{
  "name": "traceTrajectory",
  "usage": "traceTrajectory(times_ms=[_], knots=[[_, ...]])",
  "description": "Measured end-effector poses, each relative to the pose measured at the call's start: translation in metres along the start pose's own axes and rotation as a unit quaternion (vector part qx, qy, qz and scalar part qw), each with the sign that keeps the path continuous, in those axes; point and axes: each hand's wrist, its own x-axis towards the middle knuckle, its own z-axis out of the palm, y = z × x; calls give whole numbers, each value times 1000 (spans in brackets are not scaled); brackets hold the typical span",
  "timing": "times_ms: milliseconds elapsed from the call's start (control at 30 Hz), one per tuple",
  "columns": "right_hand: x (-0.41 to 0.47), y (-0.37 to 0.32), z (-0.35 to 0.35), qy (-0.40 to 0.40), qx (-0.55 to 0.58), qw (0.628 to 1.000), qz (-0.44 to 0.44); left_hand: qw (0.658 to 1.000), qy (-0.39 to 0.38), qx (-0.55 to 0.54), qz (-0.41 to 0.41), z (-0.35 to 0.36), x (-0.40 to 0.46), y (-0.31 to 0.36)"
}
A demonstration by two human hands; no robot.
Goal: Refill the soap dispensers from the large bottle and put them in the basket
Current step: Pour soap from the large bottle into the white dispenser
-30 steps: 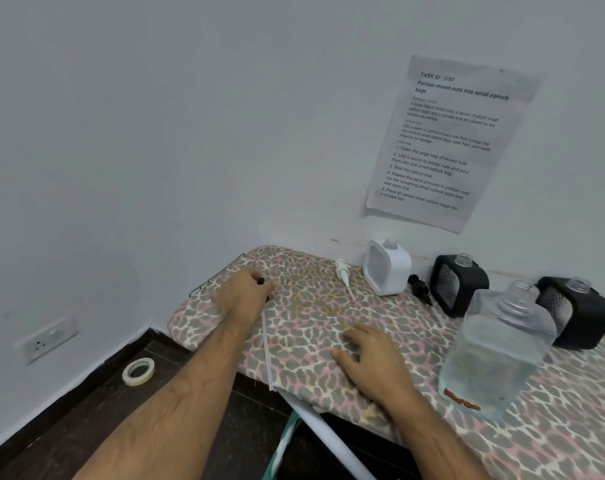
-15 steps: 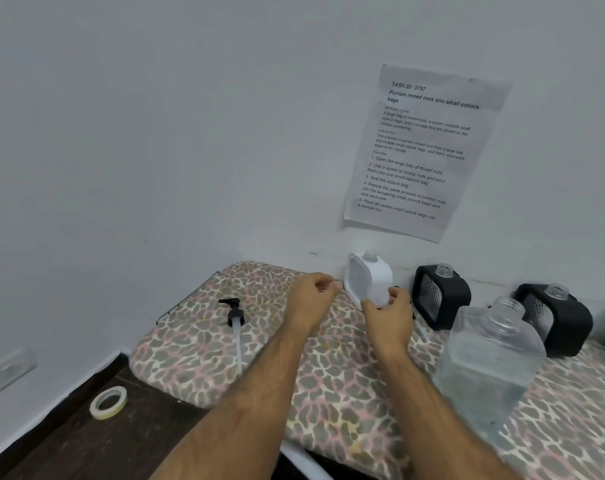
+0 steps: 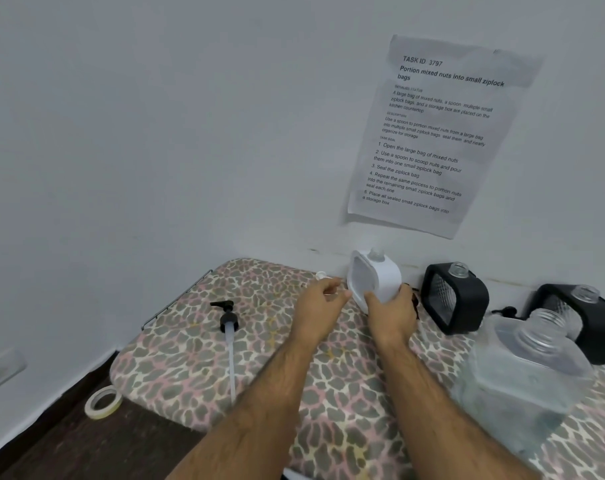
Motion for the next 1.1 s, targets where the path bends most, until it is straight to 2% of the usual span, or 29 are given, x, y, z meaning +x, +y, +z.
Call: traceTrajectory(times_ms=[133, 367, 533, 667, 833, 1100], knots=[[-18, 2, -11, -21, 56, 998, -24, 998, 19, -53, 2, -8, -10, 5], [-82, 17, -44, -102, 131, 983, -79, 991, 39, -123, 24, -36, -42, 7], [-111, 24, -80, -196, 178, 961, -76, 983, -63, -172, 13, -58, -75, 7], [-121, 33, -105, -244, 163, 953, -82, 969, -150, -195, 7, -62, -101, 3], [-127, 39, -132, -248, 161, 951, -91, 973, -144, -179, 18, -47, -123, 8], [-136, 49, -139, -203, 136, 963, -113, 960, -109, -256, -17, -19, -146, 5]])
